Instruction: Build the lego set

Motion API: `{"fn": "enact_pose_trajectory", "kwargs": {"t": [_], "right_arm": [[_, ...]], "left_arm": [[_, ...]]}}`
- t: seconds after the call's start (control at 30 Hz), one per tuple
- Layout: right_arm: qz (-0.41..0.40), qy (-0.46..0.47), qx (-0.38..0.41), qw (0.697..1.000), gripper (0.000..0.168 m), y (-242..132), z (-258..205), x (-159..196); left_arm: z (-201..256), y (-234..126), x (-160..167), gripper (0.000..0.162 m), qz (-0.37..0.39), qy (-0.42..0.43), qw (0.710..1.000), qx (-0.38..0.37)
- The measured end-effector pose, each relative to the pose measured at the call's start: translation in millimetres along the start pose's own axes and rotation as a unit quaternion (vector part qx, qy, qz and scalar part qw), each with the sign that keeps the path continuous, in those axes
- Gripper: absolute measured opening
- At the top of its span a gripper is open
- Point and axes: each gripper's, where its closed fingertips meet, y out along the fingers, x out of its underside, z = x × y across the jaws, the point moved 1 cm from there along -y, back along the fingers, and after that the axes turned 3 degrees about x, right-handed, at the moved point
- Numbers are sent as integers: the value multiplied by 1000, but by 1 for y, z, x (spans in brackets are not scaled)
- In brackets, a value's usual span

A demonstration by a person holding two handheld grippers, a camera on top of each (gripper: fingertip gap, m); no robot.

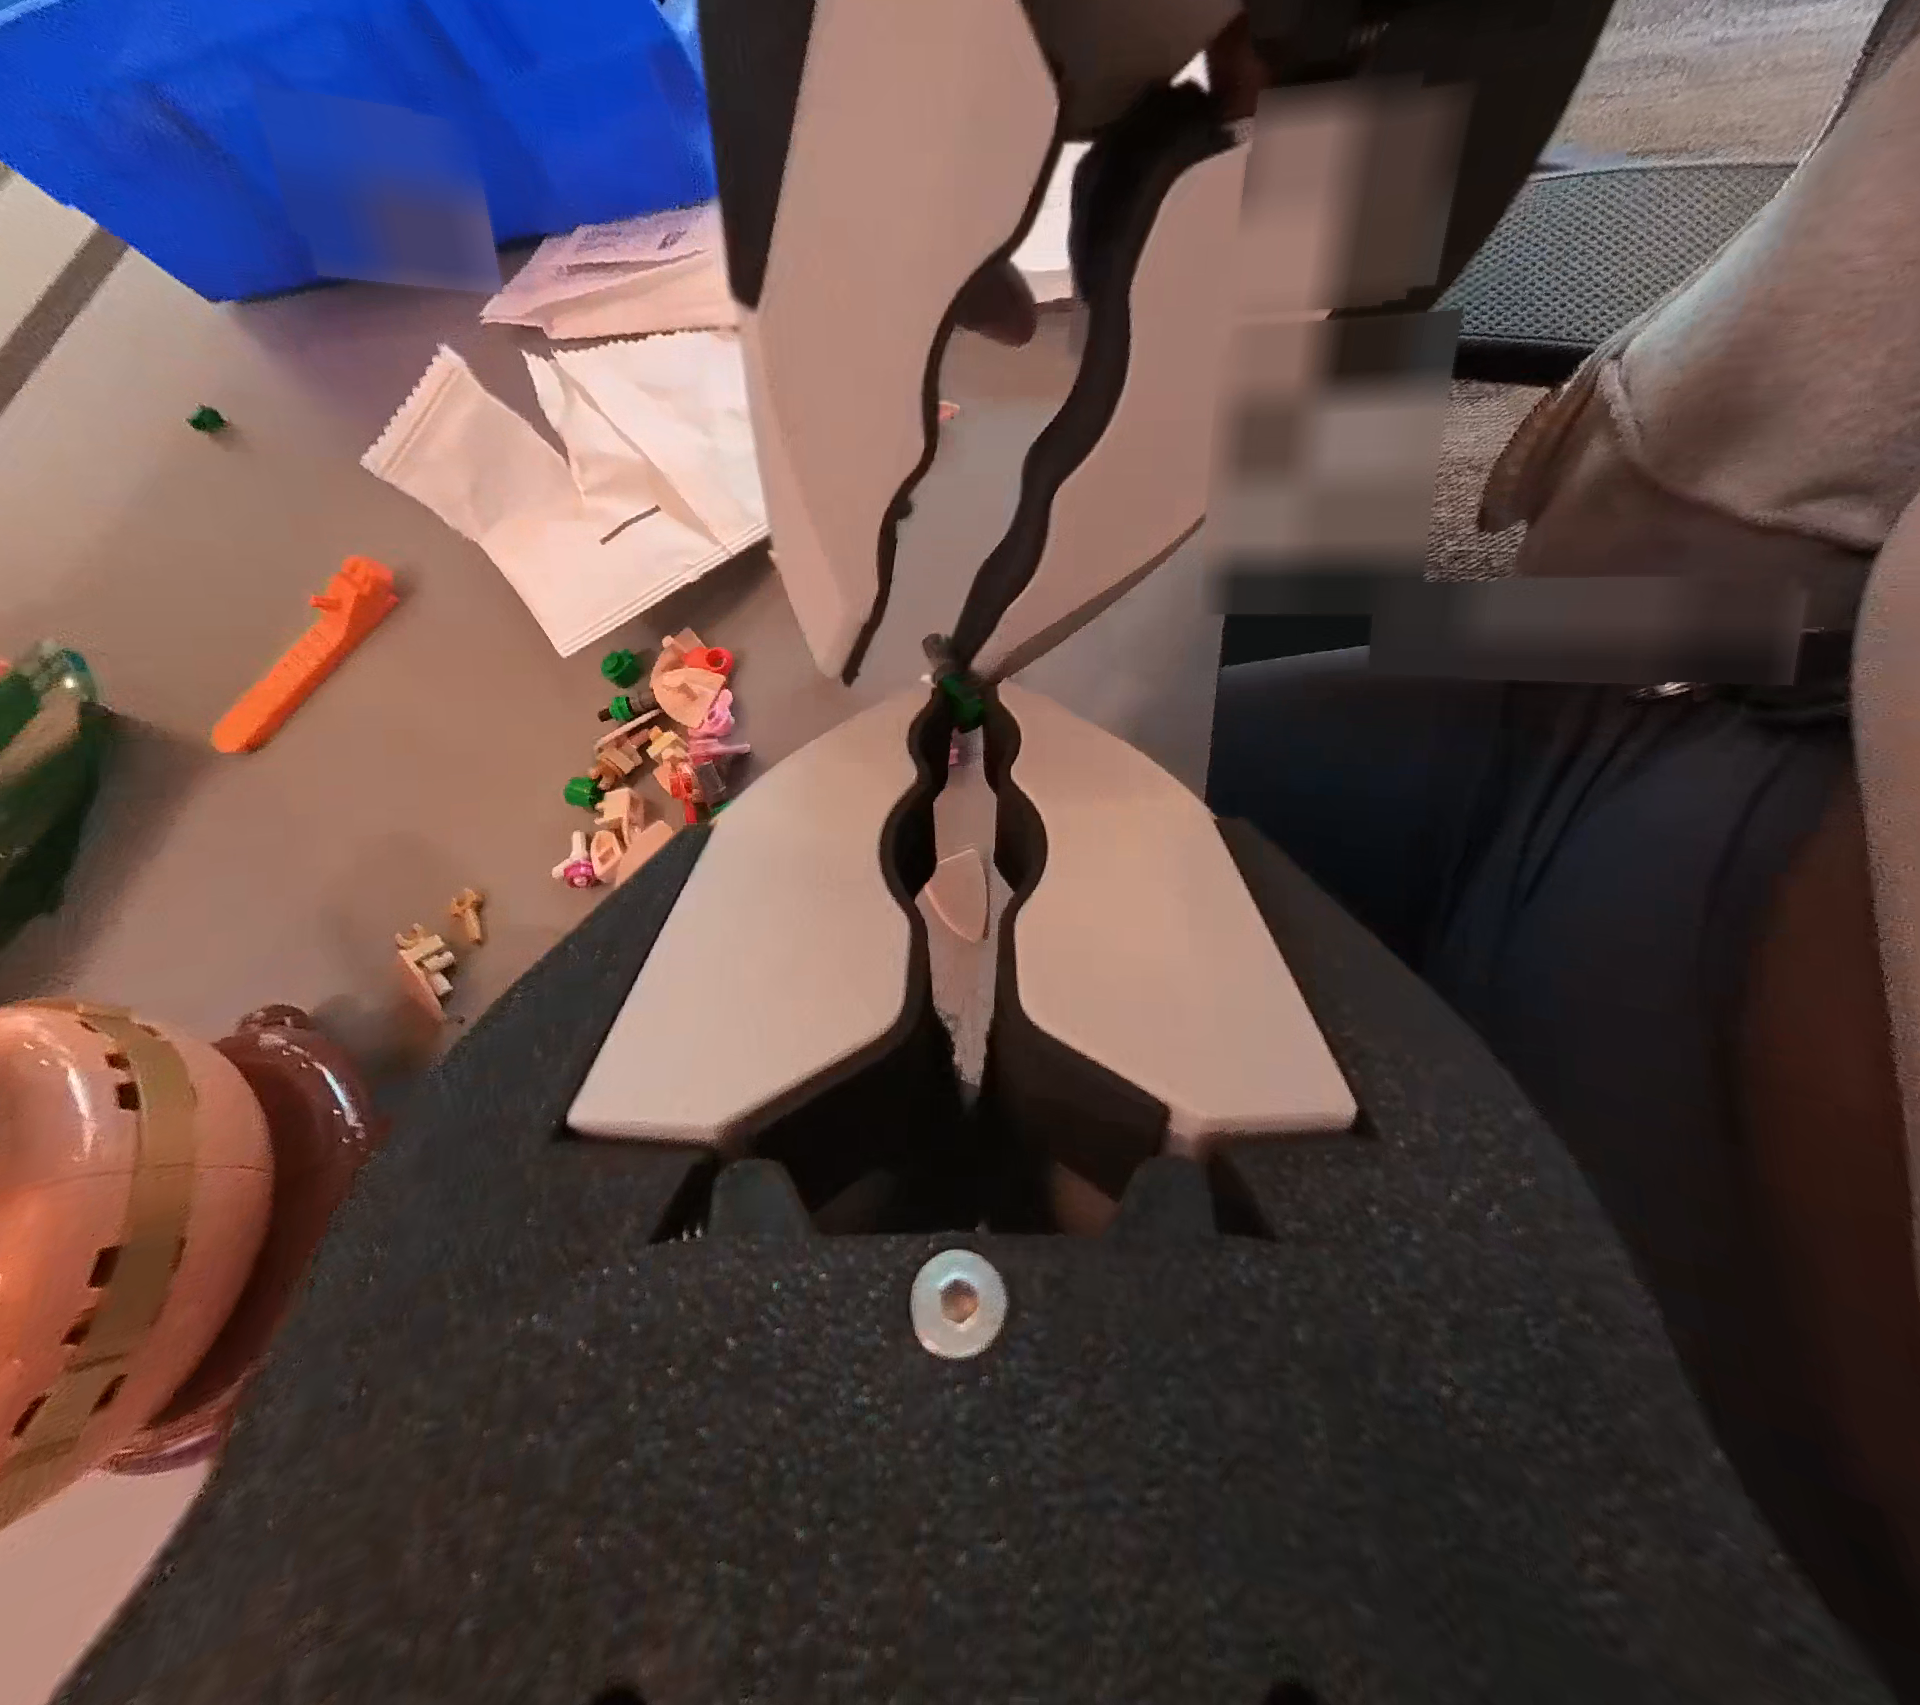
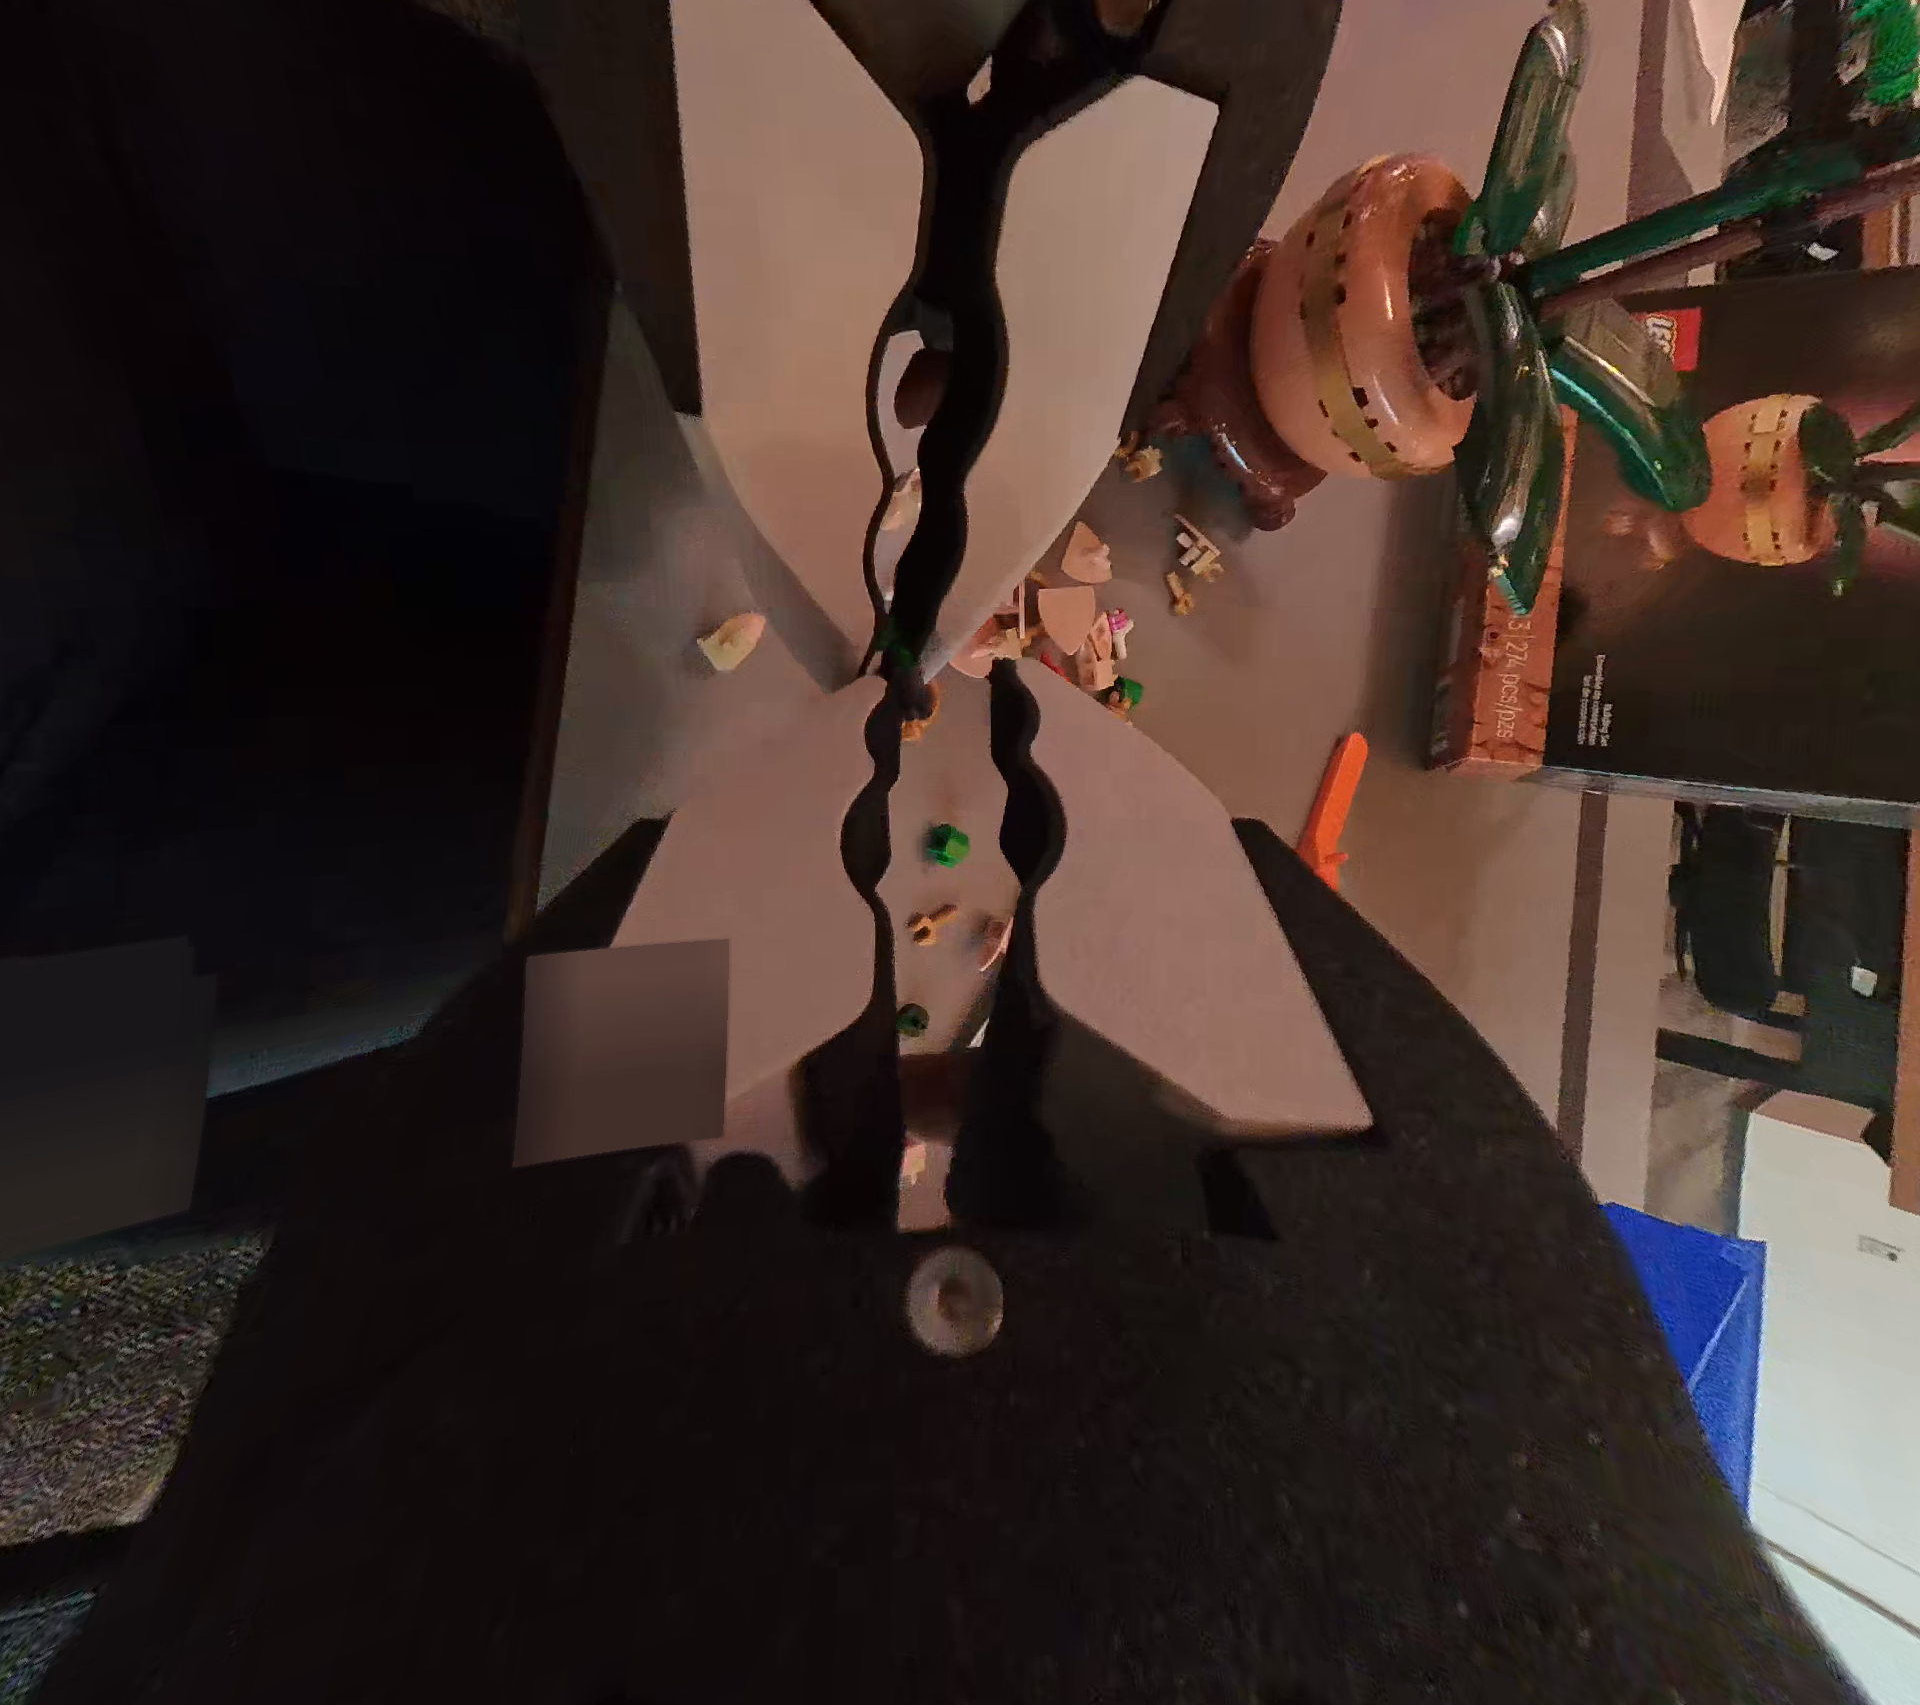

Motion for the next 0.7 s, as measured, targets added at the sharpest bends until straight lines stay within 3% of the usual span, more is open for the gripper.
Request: {"fn": "enact_pose_trajectory", "kwargs": {"t": [0.2, 0.37, 0.57, 0.6, 0.63, 0.67, 0.7], "right_arm": [[-38, -56, 6, 998, 5, -1, 3, 2], [-77, -104, 112, 985, 3, -1, 12, 9], [-47, -48, 168, 983, 2, -4, 18, 4], [-63, -32, 190, 979, 0, -5, 26, 9], [-195, -49, 227, 953, 0, -12, 46, 58], [-231, 0, 227, 946, 0, -18, 54, 95], [-153, 73, 227, 959, 0, -26, 59, 86]], "left_arm": [[-8, 0, -6, 5, -23, 85, 994, -66], [-17, 3, -10, 4, -32, 98, 985, -138], [-18, -9, -17, 3, -7, 103, 976, -190], [-6, -12, -24, 3, 22, 104, 982, -158], [15, -18, -41, 4, 84, 83, 986, -114], [21, -23, -46, 4, 93, 98, 983, -124], [6, -29, -39, 4, 73, 115, 976, -168]]}}
